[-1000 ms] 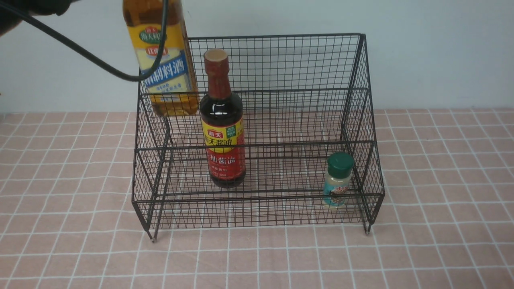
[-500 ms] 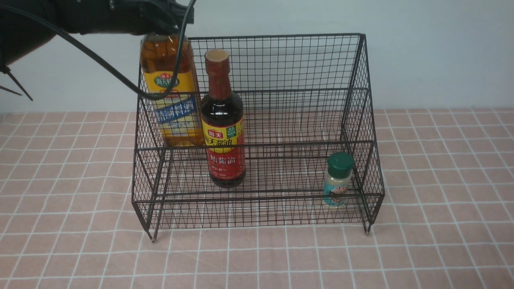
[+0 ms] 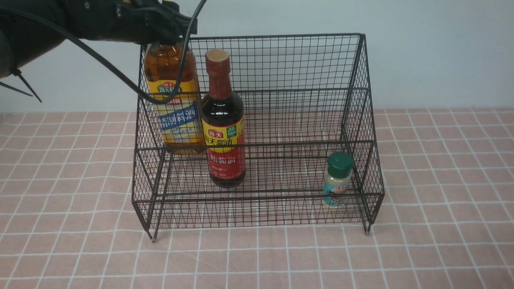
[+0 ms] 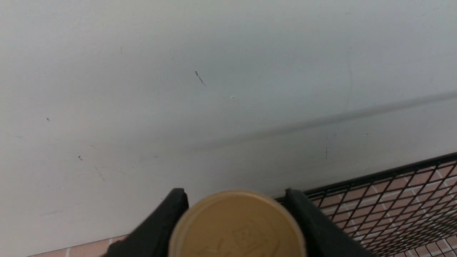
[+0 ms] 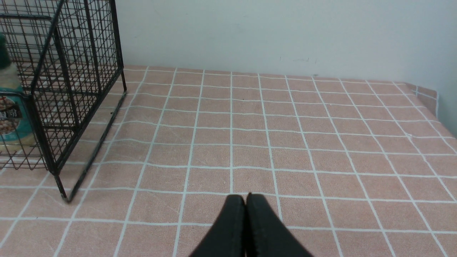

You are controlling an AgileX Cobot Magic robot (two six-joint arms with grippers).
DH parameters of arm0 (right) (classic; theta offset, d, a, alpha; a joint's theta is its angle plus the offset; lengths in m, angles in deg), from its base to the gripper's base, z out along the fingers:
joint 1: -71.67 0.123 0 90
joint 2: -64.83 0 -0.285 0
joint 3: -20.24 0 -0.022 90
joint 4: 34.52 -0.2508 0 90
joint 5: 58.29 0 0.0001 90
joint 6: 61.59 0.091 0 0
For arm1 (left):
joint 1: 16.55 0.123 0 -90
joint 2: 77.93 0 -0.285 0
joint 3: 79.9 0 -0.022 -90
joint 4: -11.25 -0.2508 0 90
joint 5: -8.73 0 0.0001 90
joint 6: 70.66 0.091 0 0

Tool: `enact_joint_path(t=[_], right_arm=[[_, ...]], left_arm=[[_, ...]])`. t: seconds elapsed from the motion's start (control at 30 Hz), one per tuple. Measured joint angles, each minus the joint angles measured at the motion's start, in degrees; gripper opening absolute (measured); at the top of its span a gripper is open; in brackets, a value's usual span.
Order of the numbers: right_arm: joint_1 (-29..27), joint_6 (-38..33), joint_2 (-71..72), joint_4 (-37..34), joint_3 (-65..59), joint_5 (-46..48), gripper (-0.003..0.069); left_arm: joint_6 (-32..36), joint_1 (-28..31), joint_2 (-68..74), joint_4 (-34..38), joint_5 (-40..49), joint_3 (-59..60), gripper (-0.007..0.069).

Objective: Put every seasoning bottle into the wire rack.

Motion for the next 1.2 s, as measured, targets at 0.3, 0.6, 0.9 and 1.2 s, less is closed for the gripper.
enact_joint_path(t=[0.3,0.6,0.9,1.2], right_arm=[[0.00,0.00,0.00,0.00,0.00,0.00,-0.0012],[0.00,0.00,0.00,0.00,0.00,0.00,-0.0012],[0.00,0.00,0.00,0.00,0.00,0.00,-0.0012],[0.00,0.00,0.00,0.00,0.00,0.00,-0.0012]], left_arm=[[0.25,0.00,-4.69,-0.06,-1.37,-0.89,0.0469],[0.32,0.00,-15.12,-0.12,1.75,-0.93,0.0424],[0.67,0.00,-30.29,-0.23,16.48,-0.99,0.0023],[0.29,0.00,-47.69,-0.18,19.25,7.54,-0.0007]])
